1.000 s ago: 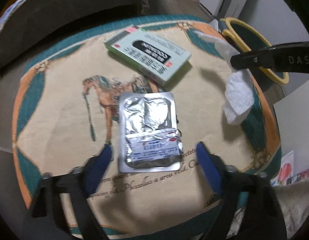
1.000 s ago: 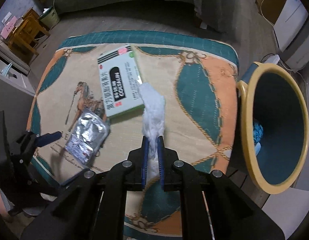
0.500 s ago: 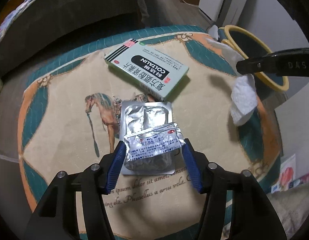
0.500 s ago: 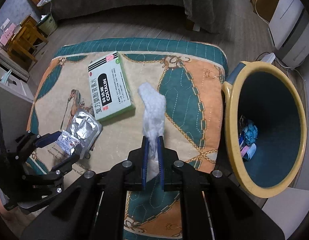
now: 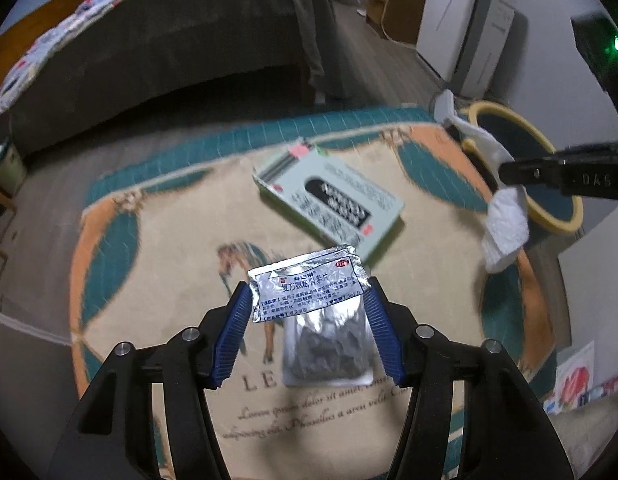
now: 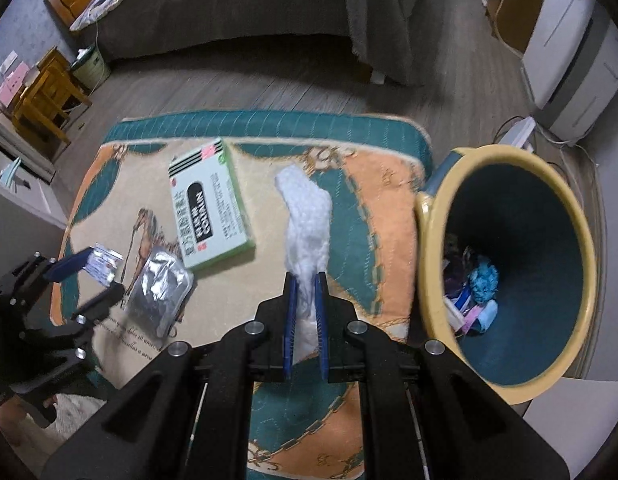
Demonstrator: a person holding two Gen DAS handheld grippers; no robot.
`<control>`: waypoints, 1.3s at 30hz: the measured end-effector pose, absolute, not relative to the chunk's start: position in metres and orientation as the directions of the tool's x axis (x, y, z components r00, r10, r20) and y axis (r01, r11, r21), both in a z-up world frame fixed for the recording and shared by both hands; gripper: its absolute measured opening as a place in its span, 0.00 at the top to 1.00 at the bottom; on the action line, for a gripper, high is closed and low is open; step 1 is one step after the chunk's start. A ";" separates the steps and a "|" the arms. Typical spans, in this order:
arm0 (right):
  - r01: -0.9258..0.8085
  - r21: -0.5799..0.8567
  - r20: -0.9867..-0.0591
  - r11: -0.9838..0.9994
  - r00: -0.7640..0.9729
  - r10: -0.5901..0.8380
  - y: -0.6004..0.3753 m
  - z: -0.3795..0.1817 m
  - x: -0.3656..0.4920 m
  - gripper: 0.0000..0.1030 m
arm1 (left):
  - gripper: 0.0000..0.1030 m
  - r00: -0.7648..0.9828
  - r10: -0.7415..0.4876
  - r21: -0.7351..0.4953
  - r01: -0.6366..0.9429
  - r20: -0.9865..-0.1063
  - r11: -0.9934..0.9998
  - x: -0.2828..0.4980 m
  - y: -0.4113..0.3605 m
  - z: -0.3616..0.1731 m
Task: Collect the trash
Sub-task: 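Carry the tissue into the bucket with the right tool and release while the left tool lifts the foil sachet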
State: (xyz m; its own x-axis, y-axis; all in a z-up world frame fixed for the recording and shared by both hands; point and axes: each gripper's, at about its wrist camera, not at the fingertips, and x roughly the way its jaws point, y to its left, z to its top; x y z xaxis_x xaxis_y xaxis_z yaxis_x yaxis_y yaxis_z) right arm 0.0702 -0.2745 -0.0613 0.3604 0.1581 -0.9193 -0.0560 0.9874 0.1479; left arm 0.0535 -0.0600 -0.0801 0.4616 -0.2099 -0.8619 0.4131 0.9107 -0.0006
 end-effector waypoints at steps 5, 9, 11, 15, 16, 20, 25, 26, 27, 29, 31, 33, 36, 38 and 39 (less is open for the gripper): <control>-0.023 0.155 -0.909 0.988 0.389 0.152 -0.291 -0.054 0.070 0.91 | 0.43 0.495 -0.207 0.006 0.394 -0.844 0.919 0.062 -0.058 -0.067; -0.008 0.157 -0.903 0.988 0.403 0.146 -0.301 -0.051 0.069 0.91 | 0.43 0.512 -0.209 0.008 0.389 -0.833 0.921 0.067 -0.061 -0.060; -0.004 0.153 -0.902 0.988 0.409 0.141 -0.307 -0.049 0.069 0.91 | 0.43 0.523 -0.207 0.015 0.388 -0.827 0.921 0.068 -0.065 -0.056; 0.009 0.151 -0.897 0.989 0.422 0.133 -0.319 -0.049 0.066 0.91 | 0.43 0.528 -0.216 0.008 0.390 -0.822 0.921 0.071 -0.076 -0.053; 0.013 0.150 -0.895 0.989 0.427 0.130 -0.323 -0.048 0.065 0.91 | 0.43 0.528 -0.219 0.008 0.393 -0.821 0.920 0.071 -0.080 -0.052; 0.046 0.150 -0.889 0.988 0.444 0.115 -0.346 -0.048 0.060 0.91 | 0.43 0.521 -0.224 0.018 0.420 -0.823 0.907 0.068 -0.100 -0.054; 0.132 0.167 -0.884 0.977 0.459 0.089 -0.382 -0.050 0.056 0.91 | 0.43 0.512 -0.238 0.027 0.458 -0.825 0.889 0.063 -0.122 -0.059; 0.155 0.168 -0.882 0.974 0.464 0.079 -0.390 -0.050 0.055 0.91 | 0.43 0.510 -0.245 0.026 0.467 -0.825 0.884 0.061 -0.126 -0.059; 0.172 0.168 -0.882 0.971 0.467 0.069 -0.397 -0.051 0.055 0.91 | 0.43 0.508 -0.248 0.027 0.474 -0.825 0.880 0.059 -0.130 -0.060; 0.211 0.147 -0.883 0.966 0.468 0.032 -0.413 -0.053 0.054 0.91 | 0.43 0.503 -0.255 0.029 0.490 -0.826 0.872 0.054 -0.139 -0.061; 0.244 0.123 -0.886 0.962 0.464 -0.004 -0.425 -0.056 0.052 0.91 | 0.43 0.495 -0.268 0.019 0.500 -0.827 0.866 0.050 -0.146 -0.062; 0.285 0.121 -0.891 0.951 0.454 -0.023 -0.439 -0.062 0.050 0.91 | 0.43 0.484 -0.284 -0.001 0.505 -0.828 0.863 0.047 -0.155 -0.062; 0.355 0.160 -0.905 0.921 0.426 -0.007 -0.457 -0.078 0.048 0.91 | 0.43 0.466 -0.315 -0.030 0.521 -0.827 0.853 0.043 -0.173 -0.059; 0.374 0.174 -0.908 0.911 0.419 0.002 -0.462 -0.083 0.048 0.91 | 0.43 0.450 -0.334 -0.046 0.539 -0.828 0.841 0.041 -0.189 -0.056; 0.379 0.170 -0.909 0.910 0.418 -0.004 -0.463 -0.084 0.048 0.91 | 0.43 0.443 -0.345 -0.054 0.548 -0.828 0.835 0.041 -0.197 -0.055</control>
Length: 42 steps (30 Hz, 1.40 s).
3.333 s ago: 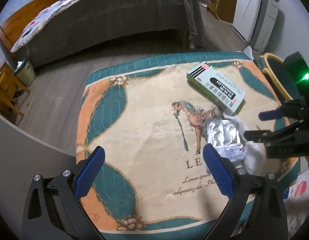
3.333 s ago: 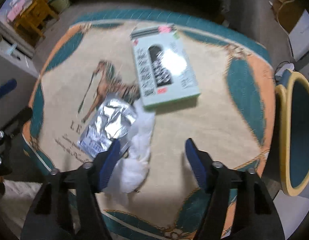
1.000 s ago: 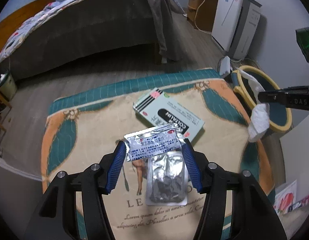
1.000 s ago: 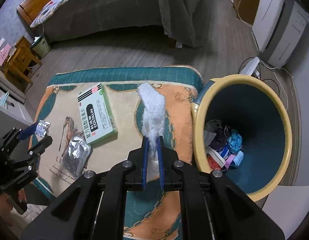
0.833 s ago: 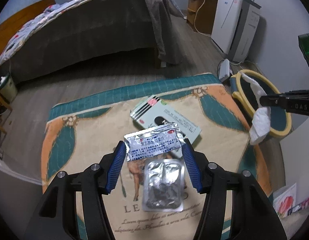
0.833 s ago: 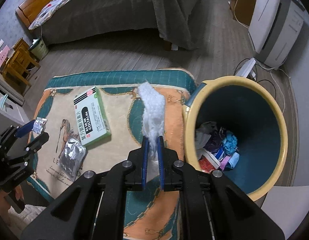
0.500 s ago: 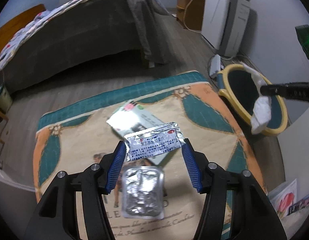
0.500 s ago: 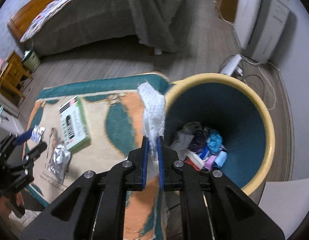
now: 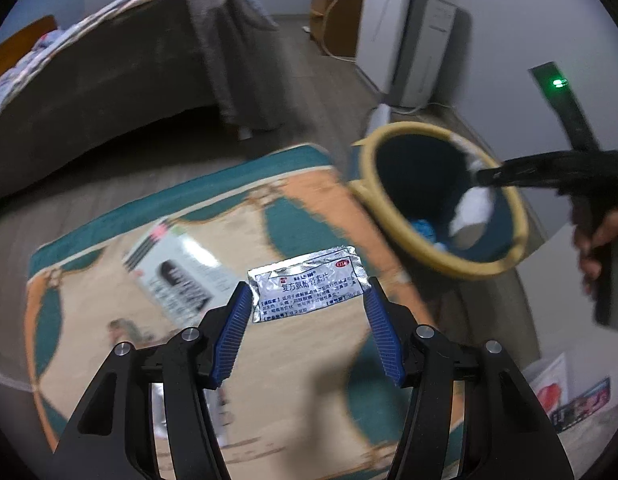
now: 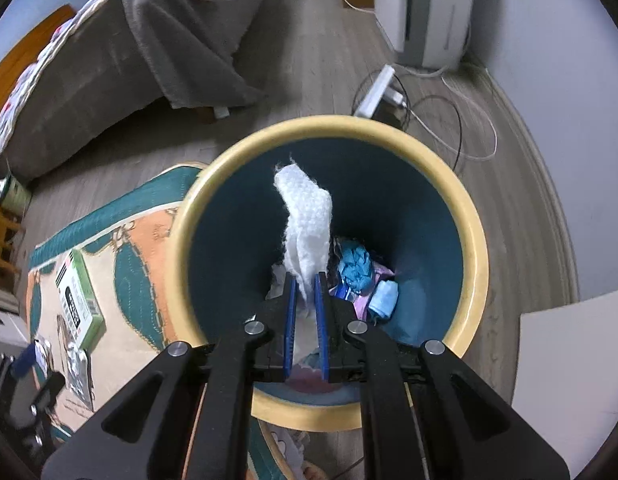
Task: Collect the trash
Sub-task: 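Carry the tissue into the bucket with the right tool and release while the left tool lifts the foil sachet, then carry the foil sachet over the bucket with the left tool and open it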
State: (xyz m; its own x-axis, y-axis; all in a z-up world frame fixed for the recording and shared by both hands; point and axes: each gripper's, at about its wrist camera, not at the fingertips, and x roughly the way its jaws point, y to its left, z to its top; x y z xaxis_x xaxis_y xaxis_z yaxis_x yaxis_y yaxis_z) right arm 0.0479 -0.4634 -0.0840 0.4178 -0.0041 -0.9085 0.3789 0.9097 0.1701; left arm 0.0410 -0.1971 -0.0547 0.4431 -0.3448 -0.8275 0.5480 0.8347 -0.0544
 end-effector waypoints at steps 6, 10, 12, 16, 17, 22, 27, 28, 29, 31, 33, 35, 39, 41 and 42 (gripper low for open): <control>0.415 0.183 -0.900 0.892 0.436 -0.019 -0.477 -0.090 0.048 0.91 | 0.42 0.377 -0.385 -0.087 0.610 -0.842 0.787 0.047 -0.258 -0.055; 0.423 0.184 -0.903 0.887 0.430 -0.018 -0.485 -0.096 0.046 0.91 | 0.42 0.368 -0.383 -0.056 0.655 -0.847 0.753 0.052 -0.294 -0.064; 0.438 0.206 -0.897 0.875 0.441 -0.009 -0.492 -0.098 0.044 0.91 | 0.42 0.366 -0.383 -0.051 0.663 -0.848 0.747 0.056 -0.305 -0.067; 0.463 0.260 -0.882 0.847 0.471 0.013 -0.505 -0.099 0.038 0.91 | 0.42 0.371 -0.391 -0.041 0.679 -0.842 0.733 0.062 -0.326 -0.073; 0.466 0.265 -0.880 0.844 0.476 0.014 -0.508 -0.100 0.036 0.89 | 0.41 0.373 -0.393 -0.036 0.685 -0.841 0.728 0.063 -0.331 -0.074; 0.476 0.289 -0.870 0.831 0.492 0.020 -0.514 -0.101 0.034 0.59 | 0.24 0.395 -0.418 -0.012 0.714 -0.818 0.700 0.060 -0.340 -0.071; 0.457 0.281 -0.865 0.844 0.502 0.016 -0.508 -0.097 0.038 0.31 | 0.12 0.422 -0.412 0.005 0.703 -0.808 0.711 0.058 -0.331 -0.068; 0.454 0.277 -0.862 0.847 0.507 0.010 -0.506 -0.095 0.038 0.29 | 0.11 0.430 -0.412 -0.004 0.688 -0.803 0.726 0.058 -0.325 -0.066; 0.450 0.275 -0.860 0.849 0.510 0.008 -0.505 -0.093 0.038 0.25 | 0.10 0.434 -0.414 -0.014 0.676 -0.800 0.737 0.058 -0.320 -0.064; 0.441 0.282 -0.857 0.852 0.515 0.017 -0.502 -0.091 0.040 0.20 | 0.09 0.447 -0.418 -0.042 0.641 -0.791 0.766 0.058 -0.298 -0.059; 0.428 0.283 -0.858 0.858 0.513 0.026 -0.496 -0.090 0.042 0.18 | 0.08 0.469 -0.410 -0.047 0.612 -0.782 0.789 0.058 -0.280 -0.054; 0.404 0.274 -0.858 0.873 0.512 0.032 -0.486 -0.086 0.047 0.17 | 0.08 0.488 -0.394 -0.046 0.582 -0.779 0.812 0.060 -0.256 -0.048; 0.333 0.255 -0.855 0.908 0.516 0.051 -0.453 -0.077 0.059 0.12 | 0.07 0.537 -0.316 0.000 0.508 -0.782 0.862 0.064 -0.207 -0.041; 0.281 0.242 -0.853 0.928 0.518 0.066 -0.430 -0.072 0.066 0.11 | 0.07 0.550 -0.264 0.016 0.451 -0.792 0.892 0.069 -0.178 -0.041; 0.261 0.235 -0.853 0.936 0.517 0.070 -0.421 -0.070 0.069 0.10 | 0.07 0.553 -0.247 0.016 0.427 -0.796 0.904 0.071 -0.166 -0.041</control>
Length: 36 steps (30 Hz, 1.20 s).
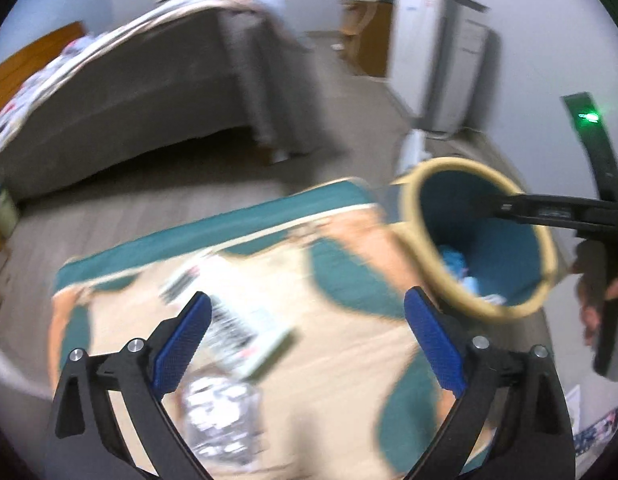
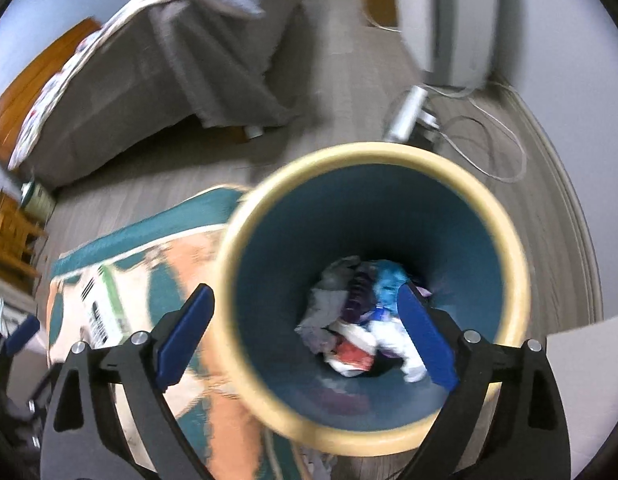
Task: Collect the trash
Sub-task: 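Carry the foil sachet over the bucket with the left tool and open it, then grasp the foil blister pack with the left tool while the right tool grasps the COLTALIN box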
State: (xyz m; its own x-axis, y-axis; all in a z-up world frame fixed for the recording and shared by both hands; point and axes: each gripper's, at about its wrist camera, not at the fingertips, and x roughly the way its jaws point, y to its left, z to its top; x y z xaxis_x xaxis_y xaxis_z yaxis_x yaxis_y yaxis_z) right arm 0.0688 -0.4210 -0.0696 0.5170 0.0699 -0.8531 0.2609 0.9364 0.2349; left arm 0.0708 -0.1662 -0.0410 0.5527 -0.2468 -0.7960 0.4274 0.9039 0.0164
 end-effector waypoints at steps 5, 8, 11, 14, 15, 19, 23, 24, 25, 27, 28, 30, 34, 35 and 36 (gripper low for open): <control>0.164 0.202 -0.850 0.965 0.518 0.090 -0.372 -0.060 0.081 0.06 | 0.07 0.553 -0.179 0.023 0.338 -0.814 0.941 0.070 -0.110 -0.050; 0.128 0.176 -0.857 0.976 0.509 0.088 -0.350 -0.059 0.085 0.06 | 0.07 0.541 -0.144 0.036 0.309 -0.829 0.951 0.066 -0.088 -0.063; 0.102 0.164 -0.862 0.981 0.498 0.092 -0.331 -0.060 0.090 0.06 | 0.07 0.518 -0.122 0.037 0.287 -0.847 0.957 0.065 -0.071 -0.078; 0.087 0.158 -0.870 0.984 0.483 0.097 -0.316 -0.062 0.093 0.06 | 0.07 0.497 -0.111 0.044 0.290 -0.861 0.956 0.062 -0.062 -0.093; 0.084 0.155 -0.871 0.984 0.481 0.096 -0.311 -0.062 0.095 0.06 | 0.07 0.491 -0.108 0.048 0.295 -0.864 0.954 0.061 -0.061 -0.097; 0.074 0.153 -0.873 0.985 0.476 0.100 -0.289 -0.065 0.103 0.06 | 0.07 0.461 -0.130 0.035 0.333 -0.878 0.942 0.059 -0.062 -0.114; 0.049 0.126 -0.891 0.991 0.445 0.091 -0.266 -0.079 0.112 0.06 | 0.07 0.420 -0.163 0.006 0.372 -0.893 0.928 0.060 -0.063 -0.130; 0.039 0.118 -0.893 0.992 0.440 0.089 -0.261 -0.082 0.114 0.06 | 0.07 0.415 -0.164 0.010 0.386 -0.895 0.923 0.061 -0.064 -0.134; 0.020 0.105 -0.898 0.994 0.432 0.086 -0.254 -0.086 0.117 0.06 | 0.07 0.411 -0.166 0.015 0.402 -0.896 0.916 0.061 -0.066 -0.137; -0.004 0.081 -0.904 0.997 0.422 0.075 -0.245 -0.092 0.121 0.06 | 0.07 0.388 -0.174 0.013 0.435 -0.905 0.900 0.060 -0.070 -0.144; -0.016 0.069 -0.907 0.997 0.415 0.070 -0.240 -0.095 0.124 0.06 | 0.08 0.378 -0.168 0.024 0.453 -0.911 0.891 0.060 -0.072 -0.148; -0.032 0.056 -0.915 0.998 0.399 0.064 -0.233 -0.103 0.130 0.06 | 0.16 0.369 -0.156 0.042 0.477 -0.916 0.878 0.060 -0.075 -0.153; -0.061 0.059 -0.922 0.996 0.380 0.078 -0.216 -0.114 0.141 0.06 | 0.33 0.347 -0.204 -0.006 0.496 -0.915 0.869 0.063 -0.070 -0.152; -0.070 0.064 -0.922 0.995 0.378 0.086 -0.212 -0.115 0.144 0.06 | 0.33 0.351 -0.209 -0.008 0.495 -0.913 0.869 0.064 -0.067 -0.151; -0.079 0.068 -0.922 0.995 0.375 0.093 -0.208 -0.117 0.146 0.06 | 0.33 0.363 -0.199 0.004 0.488 -0.910 0.873 0.065 -0.063 -0.151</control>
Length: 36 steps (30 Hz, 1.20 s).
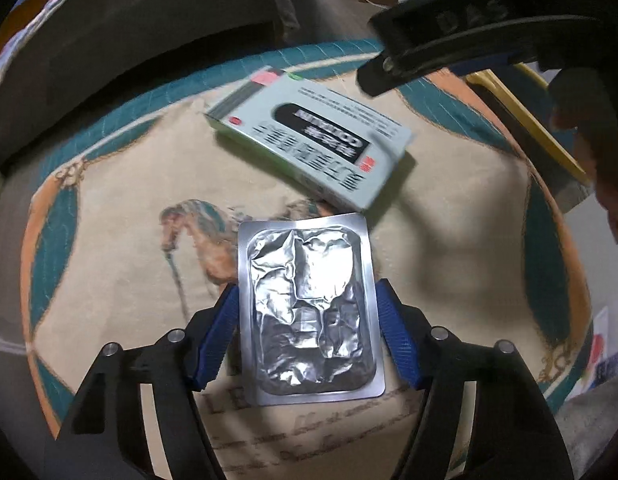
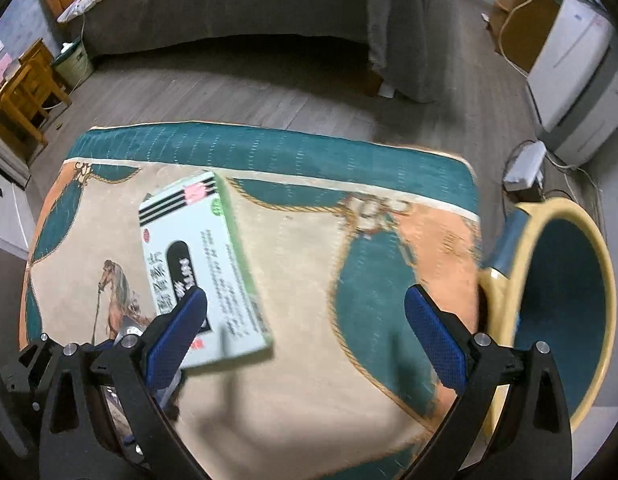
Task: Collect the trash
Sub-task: 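Grasp the foil blister pack with the left tool while the right tool grasps the COLTALIN box, then carry the COLTALIN box over the bucket with the right tool while the left tool carries the blister pack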
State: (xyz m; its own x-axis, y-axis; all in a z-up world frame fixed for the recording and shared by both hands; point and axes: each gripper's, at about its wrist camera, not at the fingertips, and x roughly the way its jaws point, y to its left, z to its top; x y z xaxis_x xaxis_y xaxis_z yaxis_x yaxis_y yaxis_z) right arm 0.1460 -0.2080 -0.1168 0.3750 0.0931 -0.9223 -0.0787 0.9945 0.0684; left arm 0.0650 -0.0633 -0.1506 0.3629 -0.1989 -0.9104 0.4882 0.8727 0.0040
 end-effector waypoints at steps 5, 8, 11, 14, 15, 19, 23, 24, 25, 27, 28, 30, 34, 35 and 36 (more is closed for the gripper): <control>-0.118 0.084 -0.920 0.989 0.371 0.123 -0.184 -0.120 0.157 0.06 | 0.33 0.410 -0.152 0.024 0.392 -0.899 0.920 0.083 -0.030 -0.145; -0.144 0.090 -0.921 0.986 0.363 0.137 -0.170 -0.123 0.162 0.06 | 0.33 0.438 -0.125 0.028 0.327 -0.890 0.945 0.097 -0.009 -0.139; -0.165 0.091 -0.925 0.982 0.351 0.145 -0.157 -0.128 0.166 0.06 | 0.33 0.447 -0.106 0.023 0.274 -0.888 0.961 0.108 0.007 -0.136; -0.180 0.092 -0.931 0.979 0.335 0.149 -0.148 -0.134 0.170 0.06 | 0.33 0.447 -0.096 0.020 0.247 -0.890 0.969 0.117 0.017 -0.139; -0.183 0.091 -0.933 0.979 0.329 0.148 -0.146 -0.136 0.171 0.06 | 0.33 0.444 -0.096 0.018 0.245 -0.891 0.969 0.119 0.019 -0.139; -0.184 0.096 -0.943 0.978 0.297 0.148 -0.142 -0.145 0.174 0.15 | 0.33 0.441 -0.090 0.027 0.251 -0.893 0.968 0.117 0.016 -0.142; -0.209 0.083 -0.950 0.974 0.278 0.140 -0.136 -0.150 0.173 0.24 | 0.33 0.440 -0.090 0.030 0.258 -0.894 0.966 0.121 0.011 -0.139; -0.212 0.076 -0.950 0.974 0.281 0.135 -0.135 -0.149 0.173 0.24 | 0.33 0.441 -0.090 0.031 0.259 -0.893 0.965 0.121 0.011 -0.138; -0.212 0.076 -0.950 0.974 0.282 0.136 -0.135 -0.149 0.172 0.24 | 0.33 0.442 -0.089 0.032 0.259 -0.892 0.965 0.123 0.010 -0.138; -0.201 0.083 -0.947 0.976 0.291 0.140 -0.137 -0.147 0.170 0.24 | 0.33 0.446 -0.088 0.035 0.260 -0.891 0.965 0.123 0.008 -0.136; -0.197 0.084 -0.945 0.977 0.295 0.141 -0.138 -0.145 0.169 0.24 | 0.33 0.448 -0.087 0.036 0.260 -0.890 0.965 0.122 0.007 -0.135; -0.190 0.085 -0.942 0.978 0.305 0.141 -0.143 -0.141 0.166 0.24 | 0.33 0.452 -0.088 0.037 0.260 -0.888 0.965 0.118 0.010 -0.133; -0.169 0.085 -0.937 0.982 0.322 0.136 -0.151 -0.134 0.161 0.24 | 0.33 0.461 -0.090 0.041 0.267 -0.883 0.963 0.112 0.009 -0.128; -0.163 0.085 -0.935 0.983 0.327 0.136 -0.156 -0.131 0.160 0.24 | 0.33 0.464 -0.089 0.045 0.269 -0.881 0.962 0.110 0.007 -0.127; -0.157 0.086 -0.934 0.984 0.332 0.135 -0.159 -0.129 0.158 0.24 | 0.33 0.467 -0.088 0.047 0.270 -0.880 0.962 0.108 0.006 -0.125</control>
State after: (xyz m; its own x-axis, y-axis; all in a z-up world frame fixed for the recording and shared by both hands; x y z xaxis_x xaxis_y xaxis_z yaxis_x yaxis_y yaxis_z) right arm 0.1576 -0.1587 -0.1287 0.3319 0.1348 -0.9336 -0.1574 0.9838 0.0861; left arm 0.1077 0.0060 -0.1254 0.4666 -0.0882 -0.8801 0.2700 0.9617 0.0467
